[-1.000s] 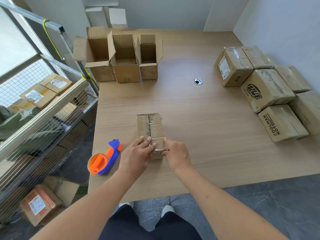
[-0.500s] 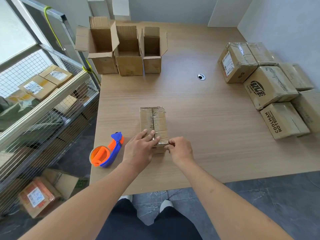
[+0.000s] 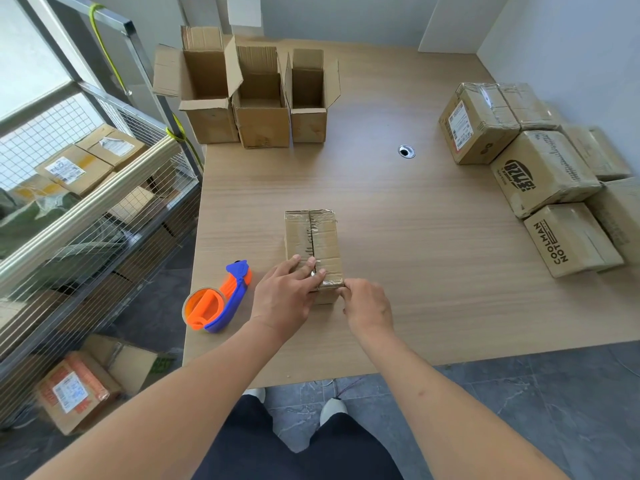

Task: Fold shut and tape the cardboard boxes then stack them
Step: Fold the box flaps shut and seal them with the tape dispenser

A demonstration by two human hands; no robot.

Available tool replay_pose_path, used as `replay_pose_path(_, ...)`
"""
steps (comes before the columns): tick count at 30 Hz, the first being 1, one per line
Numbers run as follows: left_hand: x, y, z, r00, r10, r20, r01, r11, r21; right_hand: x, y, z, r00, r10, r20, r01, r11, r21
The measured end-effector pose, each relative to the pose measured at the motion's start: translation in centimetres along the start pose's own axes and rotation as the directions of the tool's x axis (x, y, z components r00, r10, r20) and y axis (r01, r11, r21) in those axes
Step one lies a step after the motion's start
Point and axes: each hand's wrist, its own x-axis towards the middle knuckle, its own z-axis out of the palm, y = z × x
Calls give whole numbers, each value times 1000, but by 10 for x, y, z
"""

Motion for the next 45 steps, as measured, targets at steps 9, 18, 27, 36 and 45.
replay_pose_path(9, 6, -51, -26, 936, 206, 286, -169, 974, -150, 9, 1, -9, 996, -80, 47, 89, 961, -263)
replay_pose_path(18, -4, -44, -17, 972, 169, 163, -122, 957, -264, 11, -5, -5, 984, -167, 61, 176, 962, -208)
replay_pose_path(27, 11, -66, -24, 920, 253, 300, -168, 945, -280, 13, -2, 7, 876, -482, 10, 471, 852, -228)
replay_pose_path(36, 19, -66, -28, 904, 243, 352, -121, 935, -333, 14, -10, -5, 920, -391, 10, 390, 915, -106)
replay_pose_path(45, 16, -94, -59, 947, 92, 309, -17, 972, -235, 19, -57, 6, 972, -222, 72, 233, 946, -224)
